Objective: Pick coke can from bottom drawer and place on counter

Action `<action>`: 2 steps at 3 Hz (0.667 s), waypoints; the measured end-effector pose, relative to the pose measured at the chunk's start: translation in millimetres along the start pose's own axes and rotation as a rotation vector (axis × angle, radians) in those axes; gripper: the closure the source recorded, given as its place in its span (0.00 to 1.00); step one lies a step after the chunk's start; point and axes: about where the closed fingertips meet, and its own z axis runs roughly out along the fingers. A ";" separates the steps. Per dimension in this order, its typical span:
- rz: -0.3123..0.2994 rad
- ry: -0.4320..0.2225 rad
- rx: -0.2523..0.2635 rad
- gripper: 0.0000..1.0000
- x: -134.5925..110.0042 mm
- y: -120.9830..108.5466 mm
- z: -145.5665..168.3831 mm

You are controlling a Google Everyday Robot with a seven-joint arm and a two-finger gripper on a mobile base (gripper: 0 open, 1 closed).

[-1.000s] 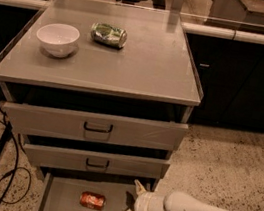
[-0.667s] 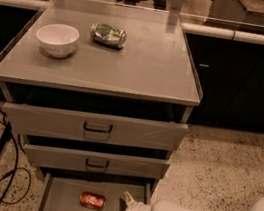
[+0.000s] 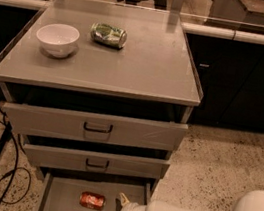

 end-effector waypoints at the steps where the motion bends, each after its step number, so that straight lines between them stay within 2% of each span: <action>1: 0.025 -0.010 -0.031 0.00 15.4 -5.8 55.7; 2: 0.048 -0.036 -0.037 0.00 22.4 -22.1 91.1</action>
Offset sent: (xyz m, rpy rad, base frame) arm 0.0620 0.0560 -0.1150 0.0839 0.0543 -0.0305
